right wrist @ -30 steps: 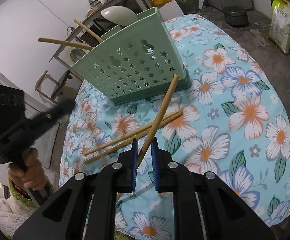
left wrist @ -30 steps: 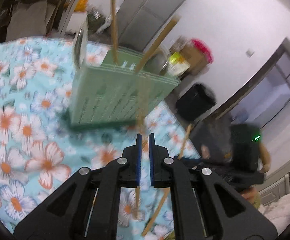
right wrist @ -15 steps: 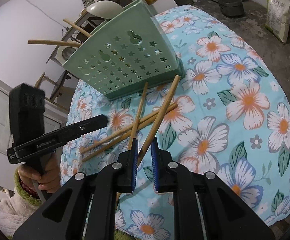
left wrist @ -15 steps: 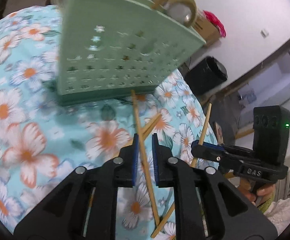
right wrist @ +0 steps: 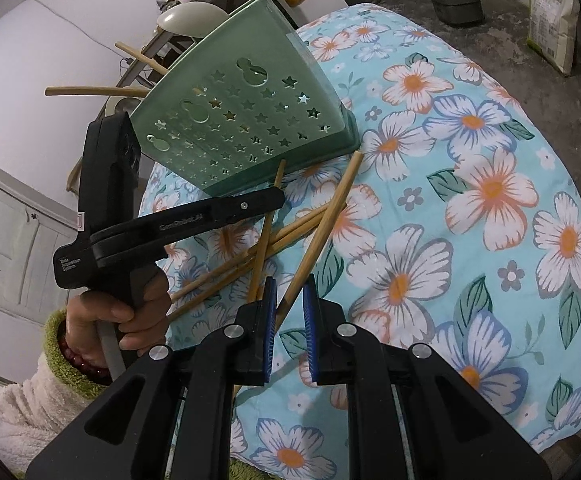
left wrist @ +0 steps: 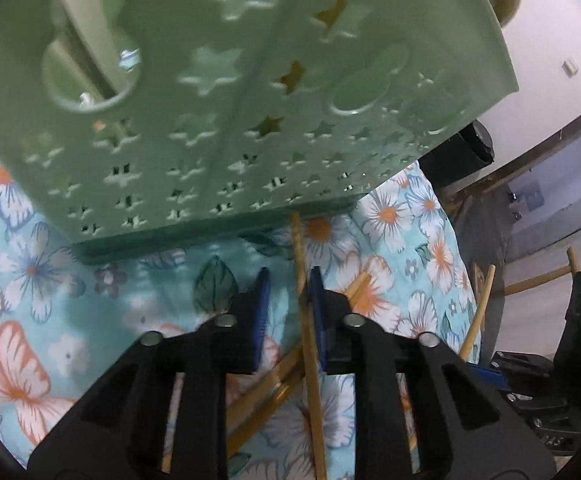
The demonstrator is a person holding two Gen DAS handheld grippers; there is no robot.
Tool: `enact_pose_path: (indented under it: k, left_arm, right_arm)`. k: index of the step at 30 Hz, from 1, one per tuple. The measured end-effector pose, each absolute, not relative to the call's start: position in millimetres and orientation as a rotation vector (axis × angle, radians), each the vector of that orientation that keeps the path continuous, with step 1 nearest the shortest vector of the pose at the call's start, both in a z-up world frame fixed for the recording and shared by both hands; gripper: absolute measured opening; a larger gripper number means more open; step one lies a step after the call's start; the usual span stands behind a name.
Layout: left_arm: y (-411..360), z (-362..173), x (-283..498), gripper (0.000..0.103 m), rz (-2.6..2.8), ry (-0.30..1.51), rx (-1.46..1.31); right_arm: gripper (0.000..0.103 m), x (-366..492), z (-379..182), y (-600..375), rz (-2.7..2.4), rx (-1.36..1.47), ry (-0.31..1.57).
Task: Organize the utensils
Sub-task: 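Lift the chopstick in the left tool up toward the green holder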
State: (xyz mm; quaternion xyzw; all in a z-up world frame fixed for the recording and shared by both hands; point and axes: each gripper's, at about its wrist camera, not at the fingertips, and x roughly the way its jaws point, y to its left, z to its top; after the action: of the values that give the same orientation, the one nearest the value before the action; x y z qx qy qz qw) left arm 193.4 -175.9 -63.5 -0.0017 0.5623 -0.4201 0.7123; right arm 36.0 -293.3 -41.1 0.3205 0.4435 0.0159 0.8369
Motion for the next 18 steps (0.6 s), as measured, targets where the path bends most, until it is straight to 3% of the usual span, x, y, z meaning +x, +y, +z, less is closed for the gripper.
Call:
enact_pose_path:
  k: [2,10,18]
  left_arm:
    - [-178,-63,192,0.006,-0.936,1.238,-0.001]
    - [-158,-33,180,0.006,-0.962,1.150,-0.032]
    - [-114,57,151,0.004,-1.074,0.944,-0.101]
  right_arm:
    - [0.013,36,-41,-294,0.033,0.679,0.938]
    - [0.013,30,-35,-298,0.018,0.672,0.919]
    - [0.013,31,-31,-299,0.013,0.656,0.909]
